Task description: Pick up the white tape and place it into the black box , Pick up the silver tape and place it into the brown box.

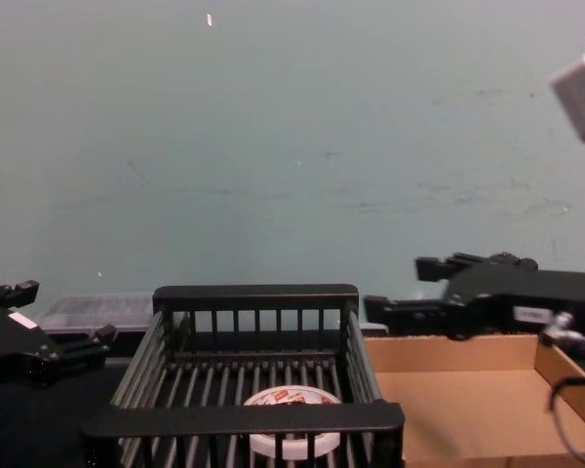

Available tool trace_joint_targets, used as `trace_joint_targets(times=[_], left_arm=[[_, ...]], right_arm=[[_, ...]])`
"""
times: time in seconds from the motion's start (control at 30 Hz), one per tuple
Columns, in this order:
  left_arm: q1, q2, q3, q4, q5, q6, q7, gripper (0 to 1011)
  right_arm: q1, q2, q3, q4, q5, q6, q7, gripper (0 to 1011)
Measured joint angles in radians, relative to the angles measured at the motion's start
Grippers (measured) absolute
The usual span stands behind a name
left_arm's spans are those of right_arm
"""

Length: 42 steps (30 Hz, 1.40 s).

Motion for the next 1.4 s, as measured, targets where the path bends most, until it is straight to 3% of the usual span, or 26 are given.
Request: trace_joint_targets(times=[0.43, 0.83, 1.17, 1.4], left_arm=[[0.0, 0.0, 0.0, 0.0, 0.0, 0.0, 0.0, 1001], [0.0, 0.0, 0.0, 0.0, 0.0, 0.0, 0.0, 1001], [0.0, 0.0, 0.0, 0.0, 0.0, 0.0, 0.0, 1002], [0.0, 0.0, 0.0, 0.0, 0.0, 0.0, 0.0, 1001]], right_arm=[[-0.187, 0.161, 0.07, -0.236, 0.05, 0.063, -0.032, 1002], [-0.283, 0.206, 0.087, -0.312, 0.116, 0.097, -0.033, 1002], [-0.326, 0.248, 0.069, -0.352, 0.165, 0.147, -0.022, 1002], [-0.335, 0.284, 0.045, -0.377, 0.165, 0.181, -0.02, 1002]])
